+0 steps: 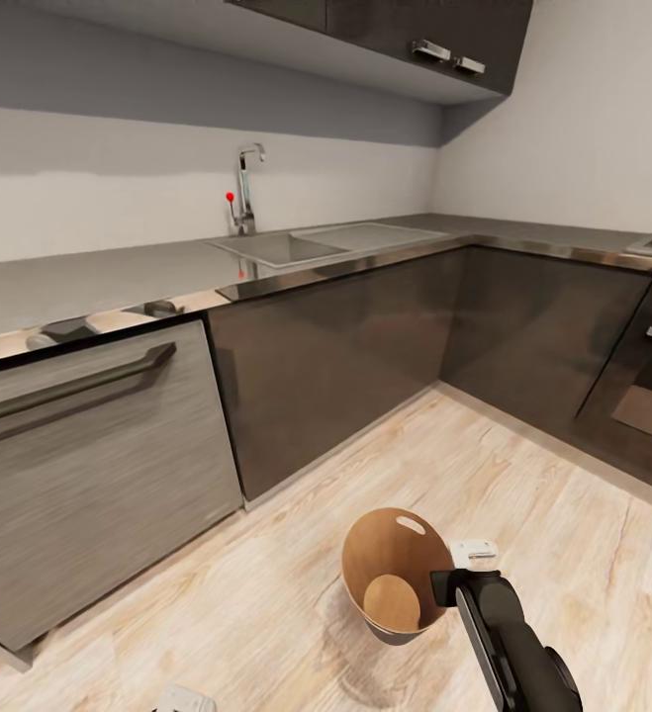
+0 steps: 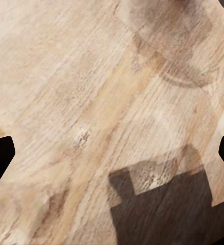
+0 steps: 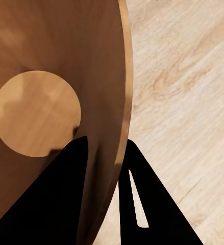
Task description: Put the three can of soda from the living room inside the tash can in the kitchen.
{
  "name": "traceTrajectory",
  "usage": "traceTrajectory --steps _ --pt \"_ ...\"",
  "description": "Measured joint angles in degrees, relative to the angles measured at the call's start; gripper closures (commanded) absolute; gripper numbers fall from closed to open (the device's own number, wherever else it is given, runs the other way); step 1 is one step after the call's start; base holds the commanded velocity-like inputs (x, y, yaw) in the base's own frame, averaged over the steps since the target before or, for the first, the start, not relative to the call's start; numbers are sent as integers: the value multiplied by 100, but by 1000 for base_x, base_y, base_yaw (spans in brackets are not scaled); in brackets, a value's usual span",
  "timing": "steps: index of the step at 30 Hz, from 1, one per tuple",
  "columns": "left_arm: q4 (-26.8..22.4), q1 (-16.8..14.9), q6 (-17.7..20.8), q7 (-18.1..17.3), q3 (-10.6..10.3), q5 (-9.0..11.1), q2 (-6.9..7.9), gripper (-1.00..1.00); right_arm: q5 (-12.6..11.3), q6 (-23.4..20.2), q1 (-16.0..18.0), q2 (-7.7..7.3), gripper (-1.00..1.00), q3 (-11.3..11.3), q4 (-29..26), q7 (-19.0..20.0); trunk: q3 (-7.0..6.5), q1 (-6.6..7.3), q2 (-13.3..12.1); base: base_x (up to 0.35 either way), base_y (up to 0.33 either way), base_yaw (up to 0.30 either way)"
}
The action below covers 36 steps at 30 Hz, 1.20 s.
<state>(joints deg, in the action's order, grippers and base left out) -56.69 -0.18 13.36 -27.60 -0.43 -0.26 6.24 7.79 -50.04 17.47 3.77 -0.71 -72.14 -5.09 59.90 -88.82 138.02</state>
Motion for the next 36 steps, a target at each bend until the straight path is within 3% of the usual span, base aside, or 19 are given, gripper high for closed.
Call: traceTrajectory --steps 18,36 --pt "-18 0 0 0 -1 0 0 -100 -4 0 0 -5 100 0 0 0 -36 0 0 0 0 0" --pt "-18 0 0 0 -1 0 0 -100 4 0 0 -1 100 0 0 0 -191 0 0 0 0 0"
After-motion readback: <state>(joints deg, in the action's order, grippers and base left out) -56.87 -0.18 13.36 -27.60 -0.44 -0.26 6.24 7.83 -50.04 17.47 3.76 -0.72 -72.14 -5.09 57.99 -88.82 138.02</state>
